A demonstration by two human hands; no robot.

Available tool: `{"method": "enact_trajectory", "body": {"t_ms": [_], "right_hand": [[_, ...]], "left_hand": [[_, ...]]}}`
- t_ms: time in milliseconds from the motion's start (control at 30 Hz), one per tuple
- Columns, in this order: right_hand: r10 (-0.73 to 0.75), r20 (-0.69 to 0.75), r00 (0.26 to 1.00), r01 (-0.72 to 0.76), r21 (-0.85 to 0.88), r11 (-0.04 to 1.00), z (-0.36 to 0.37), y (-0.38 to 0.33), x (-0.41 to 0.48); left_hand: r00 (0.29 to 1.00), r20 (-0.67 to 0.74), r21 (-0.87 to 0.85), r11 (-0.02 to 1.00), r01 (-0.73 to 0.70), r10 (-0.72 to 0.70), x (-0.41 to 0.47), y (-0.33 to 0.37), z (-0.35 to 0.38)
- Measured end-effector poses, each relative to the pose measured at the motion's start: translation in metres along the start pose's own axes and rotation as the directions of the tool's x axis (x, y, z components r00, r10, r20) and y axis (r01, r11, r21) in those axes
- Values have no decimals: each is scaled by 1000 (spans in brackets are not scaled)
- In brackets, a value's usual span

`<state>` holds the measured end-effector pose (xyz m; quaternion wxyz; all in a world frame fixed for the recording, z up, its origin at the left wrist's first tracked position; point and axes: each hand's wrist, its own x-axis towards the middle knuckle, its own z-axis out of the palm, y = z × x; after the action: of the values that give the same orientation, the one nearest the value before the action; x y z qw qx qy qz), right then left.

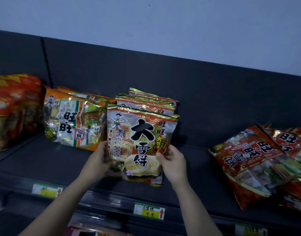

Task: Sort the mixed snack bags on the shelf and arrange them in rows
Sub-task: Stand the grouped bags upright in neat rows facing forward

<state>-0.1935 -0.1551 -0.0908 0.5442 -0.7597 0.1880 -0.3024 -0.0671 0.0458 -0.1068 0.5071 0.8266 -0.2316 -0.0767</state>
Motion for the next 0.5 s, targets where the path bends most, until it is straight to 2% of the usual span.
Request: {"method": "enact_trajectory", "body": {"t_ms": [133, 500], "right_hand": [[-5, -42, 999, 0, -98, 995, 9, 9, 3], [-117, -130, 985, 77, -275, 958, 15, 20, 8]], "left_hand": [[1000, 15, 92, 996, 10, -11, 12, -9, 1], [998, 6, 178, 982, -69, 69, 21, -8, 7]]}}
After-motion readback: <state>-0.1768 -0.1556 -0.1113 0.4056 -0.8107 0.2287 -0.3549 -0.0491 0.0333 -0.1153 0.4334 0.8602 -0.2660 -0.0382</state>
